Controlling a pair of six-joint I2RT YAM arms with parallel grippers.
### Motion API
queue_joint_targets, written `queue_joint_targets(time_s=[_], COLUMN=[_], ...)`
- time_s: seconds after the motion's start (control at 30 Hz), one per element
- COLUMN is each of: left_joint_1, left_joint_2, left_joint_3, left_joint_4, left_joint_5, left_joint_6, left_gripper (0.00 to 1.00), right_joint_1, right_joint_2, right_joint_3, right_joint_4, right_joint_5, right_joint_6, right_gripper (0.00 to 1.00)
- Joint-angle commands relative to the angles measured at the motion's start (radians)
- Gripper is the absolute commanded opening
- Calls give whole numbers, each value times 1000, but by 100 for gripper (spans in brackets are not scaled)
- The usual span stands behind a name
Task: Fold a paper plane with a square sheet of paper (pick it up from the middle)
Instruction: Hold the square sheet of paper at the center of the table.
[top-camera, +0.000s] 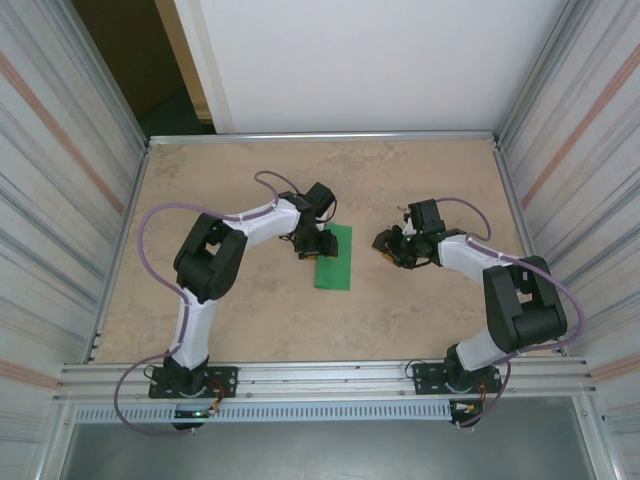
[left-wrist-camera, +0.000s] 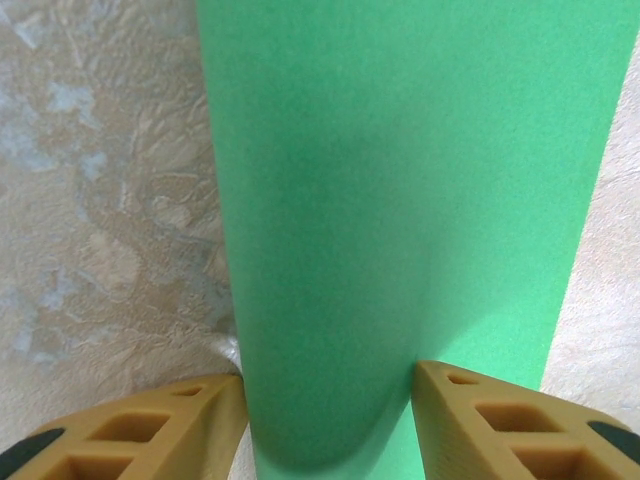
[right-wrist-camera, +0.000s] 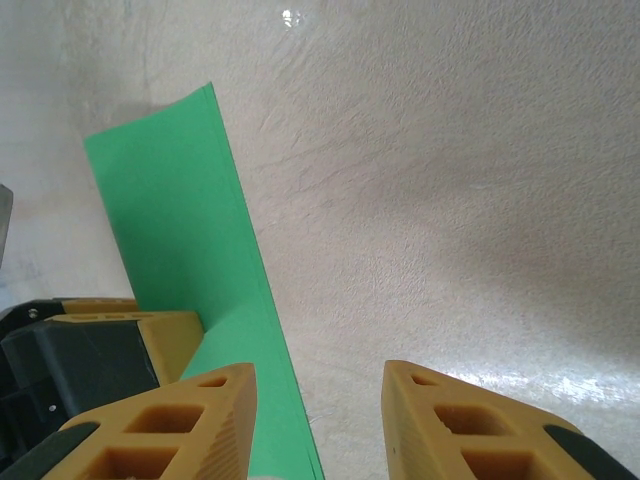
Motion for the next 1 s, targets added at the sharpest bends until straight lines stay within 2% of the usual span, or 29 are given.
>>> queue_joint_targets(time_s=[0.0,0.5,0.97], left_joint_1=[-26,-32,-32], left_joint_2=[191,246,281], left_joint_3=[-91,-60,-54], left_joint_4=[-21,-47,-45], left_joint_5=[-9,-14,2], left_joint_6=[-5,9,6], left_gripper=[51,55,56], right_joint_1=[-10,-1,77], right_joint_2=[-34,39,121], right_joint_3=[-4,35,70], right_joint_4=[-22,9,58], right_joint_5=[-25,-97,-112], right_joint_6=[-37,-71,-48], right_gripper=[37,38,35])
